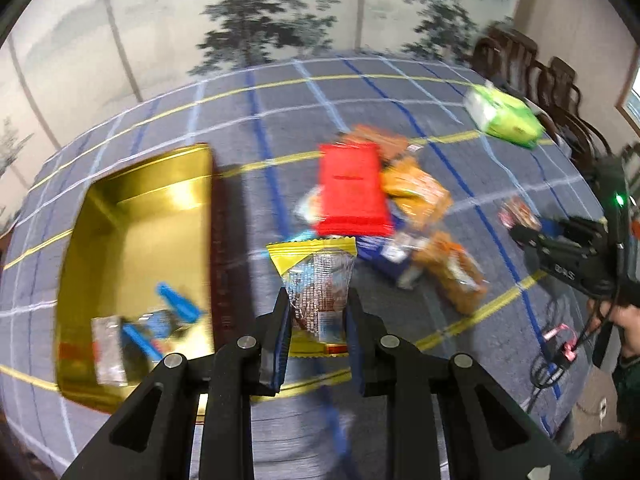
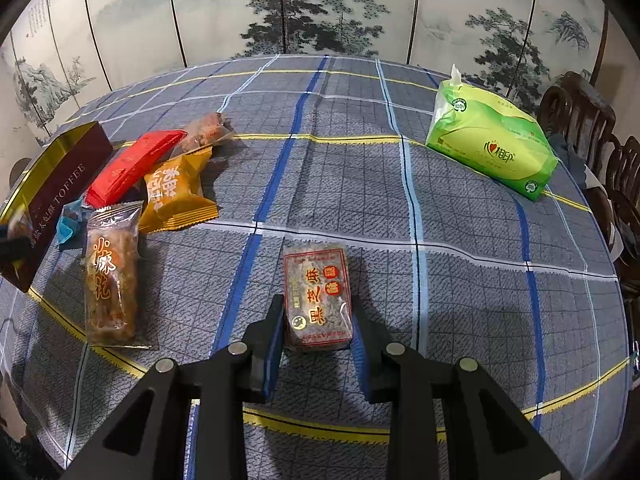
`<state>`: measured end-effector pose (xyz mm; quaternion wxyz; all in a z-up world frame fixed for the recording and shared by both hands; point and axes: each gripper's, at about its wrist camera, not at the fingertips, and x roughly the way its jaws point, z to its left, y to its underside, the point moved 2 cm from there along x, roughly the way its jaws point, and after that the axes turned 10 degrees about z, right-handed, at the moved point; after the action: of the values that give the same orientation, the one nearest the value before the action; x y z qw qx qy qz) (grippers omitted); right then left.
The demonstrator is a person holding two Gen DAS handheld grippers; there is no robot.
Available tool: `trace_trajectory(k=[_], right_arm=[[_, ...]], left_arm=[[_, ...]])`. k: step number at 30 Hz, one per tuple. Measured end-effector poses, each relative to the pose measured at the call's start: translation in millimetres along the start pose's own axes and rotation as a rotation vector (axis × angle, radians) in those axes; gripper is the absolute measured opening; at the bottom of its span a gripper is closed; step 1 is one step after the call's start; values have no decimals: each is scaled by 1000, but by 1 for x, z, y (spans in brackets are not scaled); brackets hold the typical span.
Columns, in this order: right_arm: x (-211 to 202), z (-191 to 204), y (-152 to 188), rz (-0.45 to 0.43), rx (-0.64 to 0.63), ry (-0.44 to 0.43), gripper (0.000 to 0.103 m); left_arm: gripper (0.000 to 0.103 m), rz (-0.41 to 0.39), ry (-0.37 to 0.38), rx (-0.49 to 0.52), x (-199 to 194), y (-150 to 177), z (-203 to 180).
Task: Organize snacks
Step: 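Grasp the boxed cake with the right tool while the left tool grasps the yellow-topped bag, then lower the yellow-topped bag into the tin and open the left tool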
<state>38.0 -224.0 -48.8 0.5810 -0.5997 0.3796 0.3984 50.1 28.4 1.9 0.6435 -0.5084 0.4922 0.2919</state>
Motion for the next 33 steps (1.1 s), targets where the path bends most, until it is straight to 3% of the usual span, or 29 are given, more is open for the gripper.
trace_trajectory(k=[9,14,20,33], right_arm=[[0,2,0,7,10,12,30],[1,3,-1,14,17,23,30],[1,4,-2,22,31,34,30],[0,5,-2,21,76,49,30]], left_arm=[[22,26,-85,-215,-6,7,86],[22,39,-121,-283,-5,14,115],[22,76,-134,-328,5,23,134],[23,110,-160,-320,20,33,141]])
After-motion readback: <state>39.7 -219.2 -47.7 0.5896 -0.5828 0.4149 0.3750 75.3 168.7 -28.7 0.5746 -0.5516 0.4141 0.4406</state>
